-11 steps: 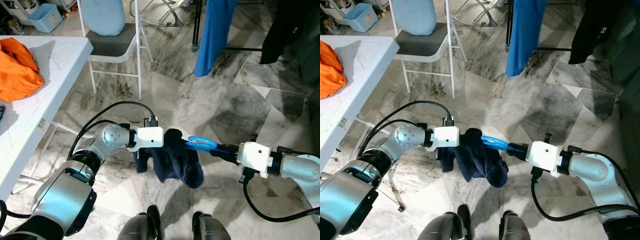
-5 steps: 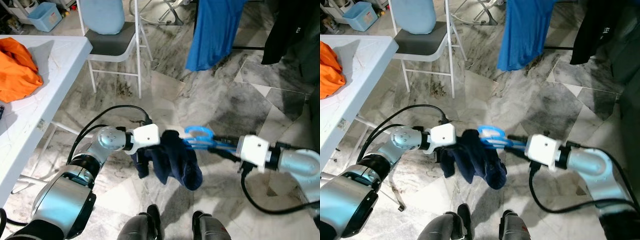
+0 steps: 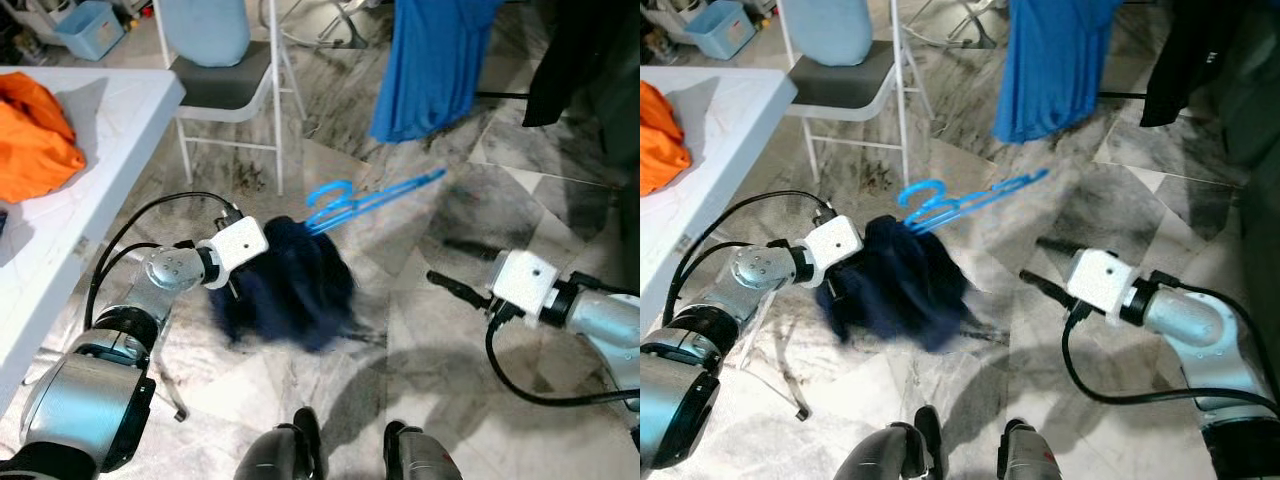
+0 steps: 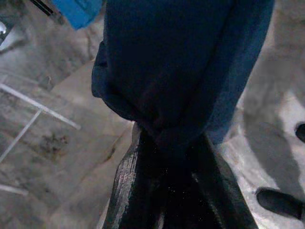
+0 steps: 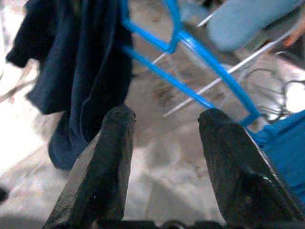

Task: Hang hanger

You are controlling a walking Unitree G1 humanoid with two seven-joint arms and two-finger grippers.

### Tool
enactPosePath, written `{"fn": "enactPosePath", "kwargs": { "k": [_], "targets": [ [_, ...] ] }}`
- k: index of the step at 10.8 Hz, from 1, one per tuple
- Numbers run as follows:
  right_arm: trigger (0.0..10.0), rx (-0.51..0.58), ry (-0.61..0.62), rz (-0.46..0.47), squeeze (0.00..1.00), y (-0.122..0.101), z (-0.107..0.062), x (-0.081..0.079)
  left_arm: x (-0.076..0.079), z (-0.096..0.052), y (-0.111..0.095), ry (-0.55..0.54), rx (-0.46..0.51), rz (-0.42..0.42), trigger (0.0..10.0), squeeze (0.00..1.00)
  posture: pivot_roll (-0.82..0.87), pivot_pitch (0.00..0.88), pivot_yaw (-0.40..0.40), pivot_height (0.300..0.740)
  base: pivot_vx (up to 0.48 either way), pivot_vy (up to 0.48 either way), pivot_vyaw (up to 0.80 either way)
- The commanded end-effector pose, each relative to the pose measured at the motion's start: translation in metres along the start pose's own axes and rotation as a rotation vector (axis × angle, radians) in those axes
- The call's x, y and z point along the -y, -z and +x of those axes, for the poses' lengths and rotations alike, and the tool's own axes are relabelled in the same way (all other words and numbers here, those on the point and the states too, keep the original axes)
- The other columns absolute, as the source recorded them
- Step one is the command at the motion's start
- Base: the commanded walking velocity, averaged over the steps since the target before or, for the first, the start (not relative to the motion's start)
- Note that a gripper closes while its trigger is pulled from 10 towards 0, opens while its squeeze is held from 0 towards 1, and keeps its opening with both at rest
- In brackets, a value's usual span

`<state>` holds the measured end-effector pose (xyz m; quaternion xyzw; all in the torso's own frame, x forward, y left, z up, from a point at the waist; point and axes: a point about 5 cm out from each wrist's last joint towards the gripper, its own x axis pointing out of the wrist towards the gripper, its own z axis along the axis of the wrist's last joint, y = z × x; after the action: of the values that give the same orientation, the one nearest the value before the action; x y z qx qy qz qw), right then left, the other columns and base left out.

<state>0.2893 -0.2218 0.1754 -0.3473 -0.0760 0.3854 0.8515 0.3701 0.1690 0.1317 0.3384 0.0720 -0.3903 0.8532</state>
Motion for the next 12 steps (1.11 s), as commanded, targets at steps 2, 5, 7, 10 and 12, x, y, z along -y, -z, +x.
{"fn": "enactPosePath", "kwargs": {
  "k": [2,5,7,10,12],
  "targets": [
    [10.0,0.041,0.072,0.07,1.0,-0.007,0.0,0.002,-0.009,-0.011,0.002,-0.014,0.03,-0.012,0.0,0.0,-0.08,0.272,0.158,0.74,0.0,0.0,0.0],
    [10.0,0.073,0.143,0.414,1.0,0.008,0.014,-0.048,-0.011,-0.009,-0.033,0.144,0.225,0.092,0.0,0.0,-0.07,0.278,0.156,0.74,0.0,0.0,0.0],
    [10.0,0.052,0.155,0.535,1.0,0.019,0.027,-0.077,-0.013,-0.003,-0.06,0.147,0.355,0.112,0.0,0.0,-0.06,0.281,0.161,0.74,0.0,0.0,0.0],
    [10.0,0.003,0.243,0.611,1.0,0.031,0.036,-0.088,-0.016,-0.003,-0.099,0.198,0.548,0.116,0.0,0.0,-0.06,0.272,0.162,0.74,0.0,0.0,0.0],
    [10.0,-0.044,0.344,0.609,1.0,0.043,0.033,-0.079,-0.019,-0.008,-0.121,0.212,0.656,0.094,0.0,0.0,-0.05,0.265,0.158,0.74,0.0,0.0,0.0]
  ]
}}
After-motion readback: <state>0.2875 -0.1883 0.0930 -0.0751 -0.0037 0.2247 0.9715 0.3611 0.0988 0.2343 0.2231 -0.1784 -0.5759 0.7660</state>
